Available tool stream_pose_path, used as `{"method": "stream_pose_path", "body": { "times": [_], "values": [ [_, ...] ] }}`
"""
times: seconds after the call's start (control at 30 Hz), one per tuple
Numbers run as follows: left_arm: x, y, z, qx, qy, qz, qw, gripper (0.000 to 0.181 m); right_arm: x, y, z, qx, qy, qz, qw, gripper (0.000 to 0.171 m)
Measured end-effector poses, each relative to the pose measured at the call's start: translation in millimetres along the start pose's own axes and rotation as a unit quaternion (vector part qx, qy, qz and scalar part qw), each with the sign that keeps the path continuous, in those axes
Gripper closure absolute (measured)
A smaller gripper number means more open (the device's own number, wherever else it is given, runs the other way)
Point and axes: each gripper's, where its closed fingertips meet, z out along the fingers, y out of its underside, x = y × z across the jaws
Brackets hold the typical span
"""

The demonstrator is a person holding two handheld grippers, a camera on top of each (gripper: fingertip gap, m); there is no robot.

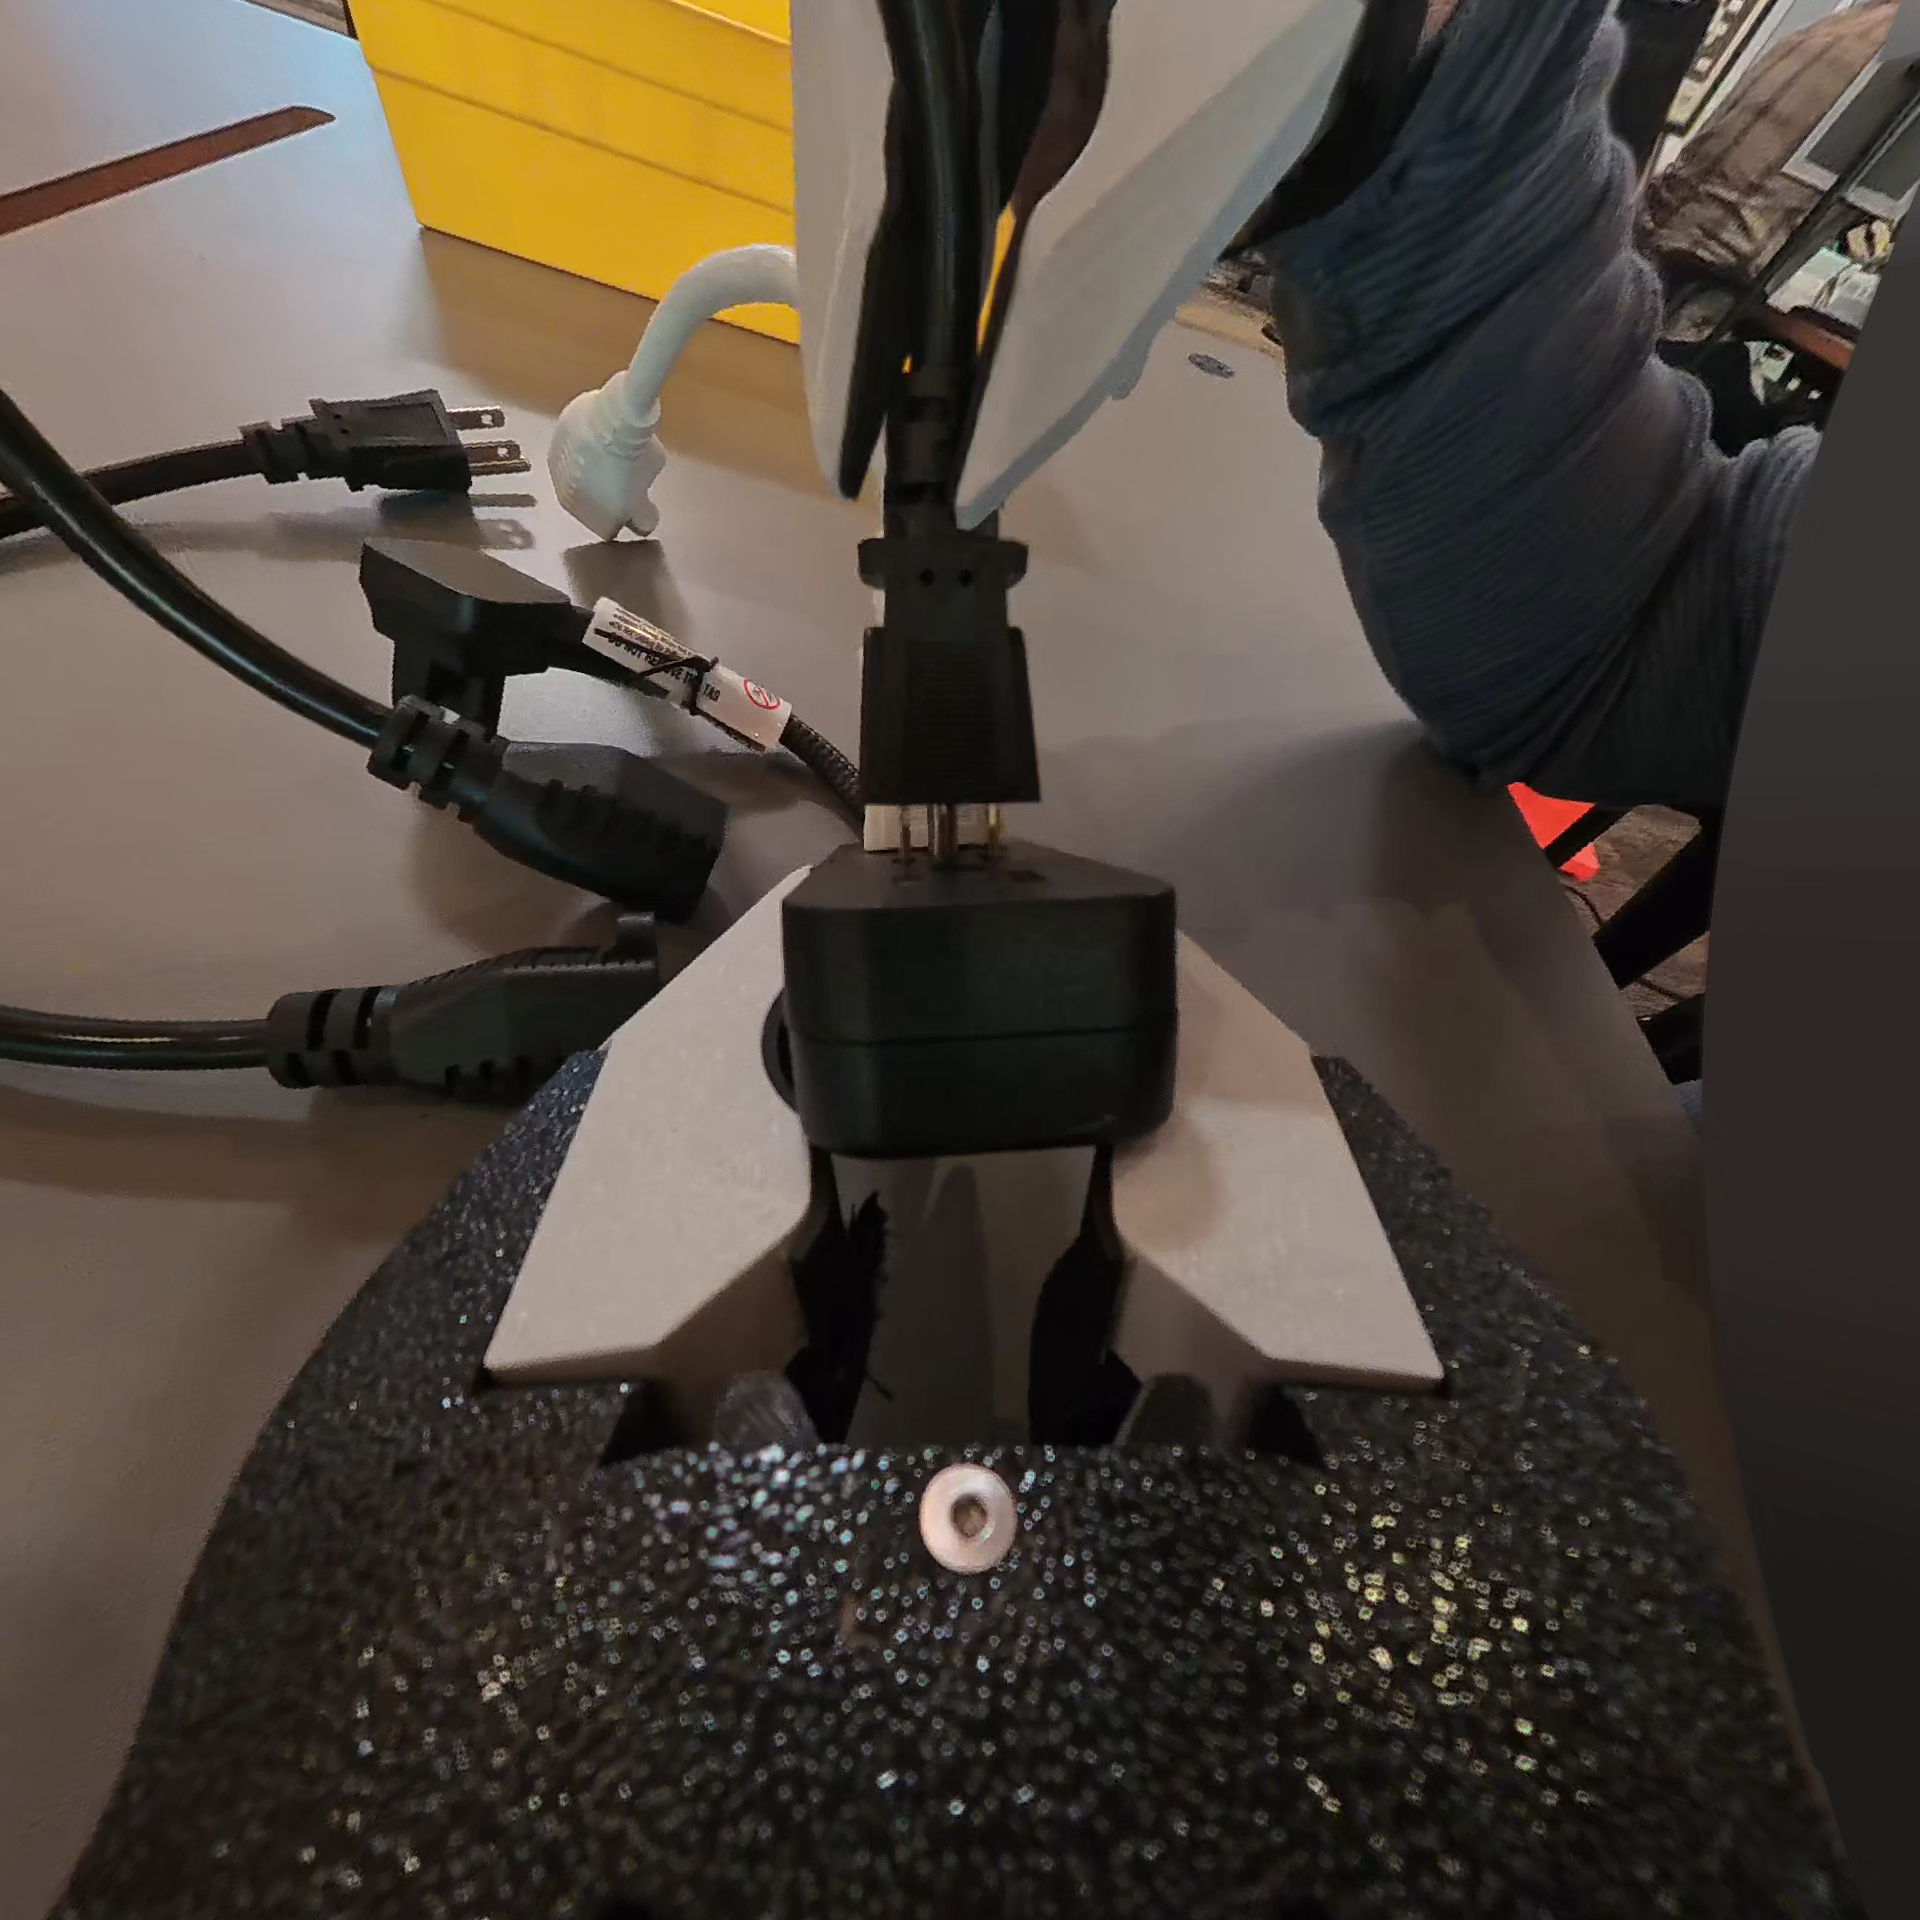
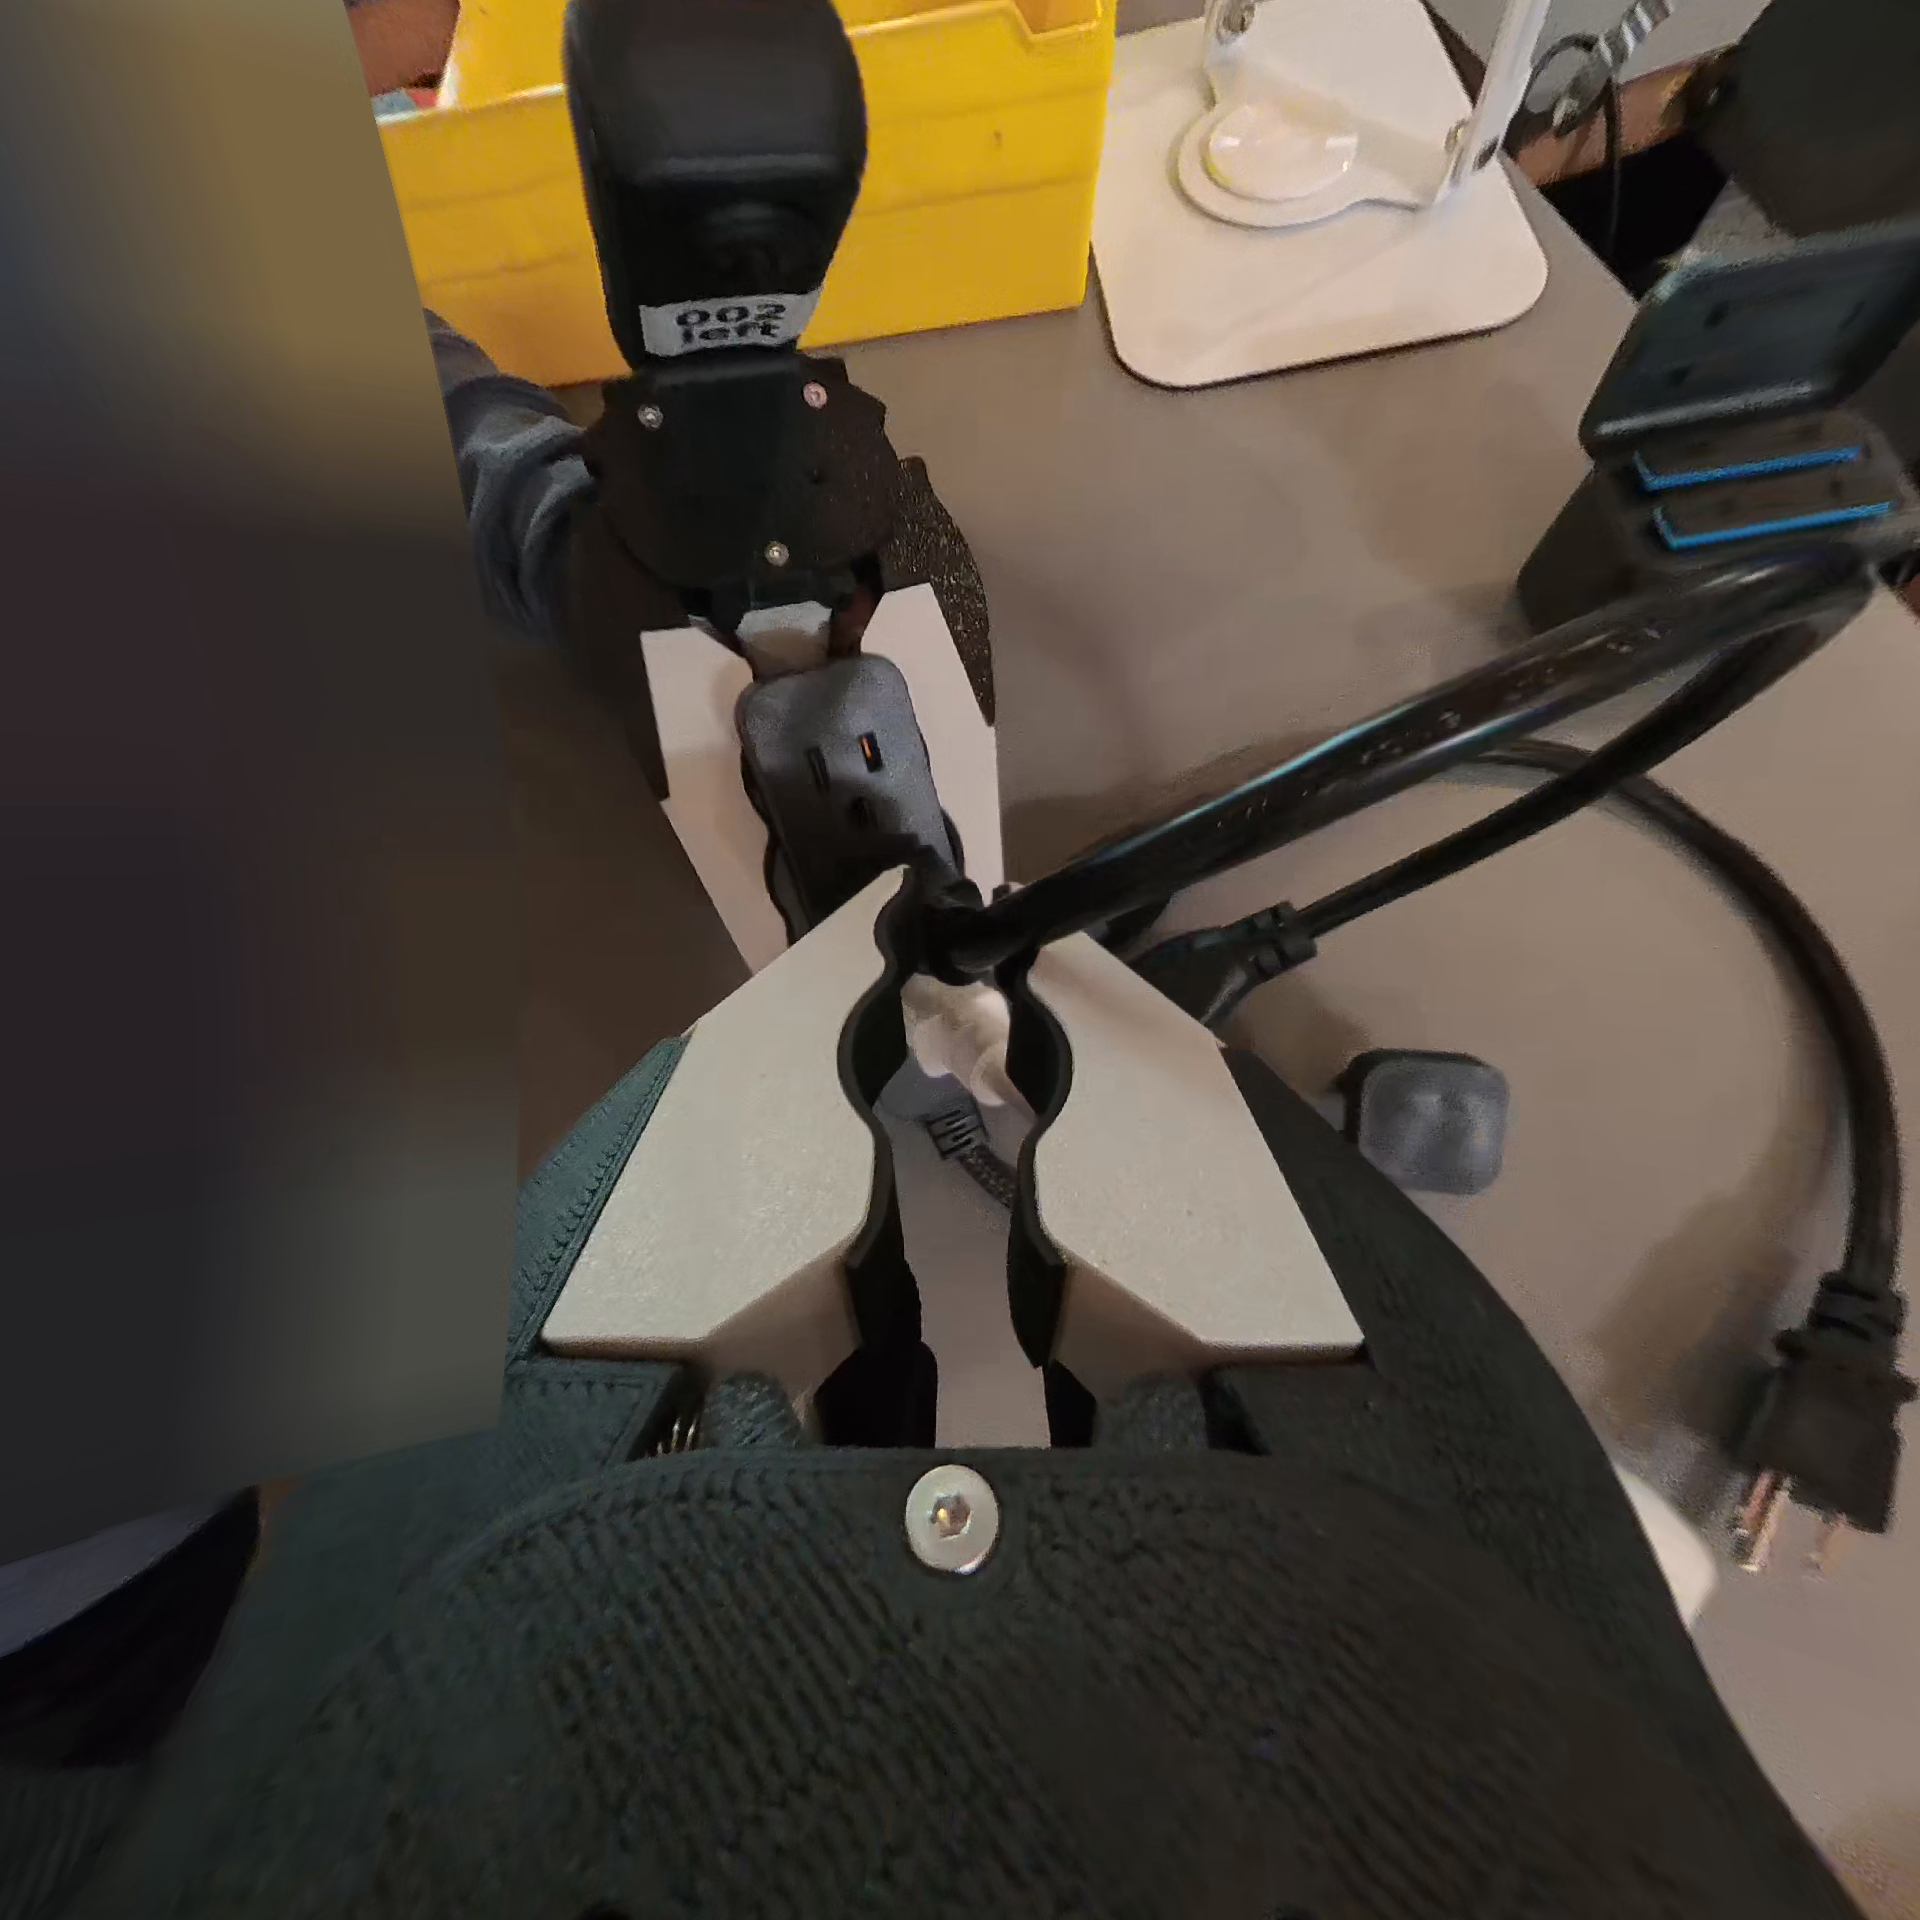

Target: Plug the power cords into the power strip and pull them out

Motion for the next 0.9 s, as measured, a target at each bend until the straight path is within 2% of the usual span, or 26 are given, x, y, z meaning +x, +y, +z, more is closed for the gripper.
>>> {"method": "stream_pose_path", "body": {
  "times": [0.1, 0.27, 0.4, 0.57, 0.7, 0.9],
  "values": [
    [0.3, 0.6, 0.5, -0.002, 0.002, 0.000, 1.000, 0.132, -0.3, 2.4, -0.7, 0.011, -0.009, 0.023, 1.000, 0.159],
    [-0.4, 0.7, 0.4, -0.002, 0.003, -0.005, 1.000, 0.131, -0.9, -7.0, 3.5, 0.004, -0.002, 0.000, 1.000, 0.159],
    [0.1, 1.1, 0.7, -0.004, 0.002, -0.002, 1.000, 0.132, -1.3, 1.7, 0.3, 0.015, -0.026, 0.030, 0.999, 0.159],
    [-0.8, 1.2, 0.7, -0.004, 0.004, -0.008, 1.000, 0.132, 0.8, -6.0, 5.5, -0.004, 0.003, 0.007, 1.000, 0.160],
    [-0.3, 1.7, 1.3, -0.007, -0.003, 0.001, 1.000, 0.133, 1.2, -2.0, 4.3, 0.009, -0.010, 0.033, 0.999, 0.160],
    [-0.7, 2.2, 1.7, -0.009, -0.002, -0.001, 1.000, 0.134, 3.3, -6.3, 11.5, 0.001, 0.004, 0.018, 1.000, 0.161]
  ]
}}
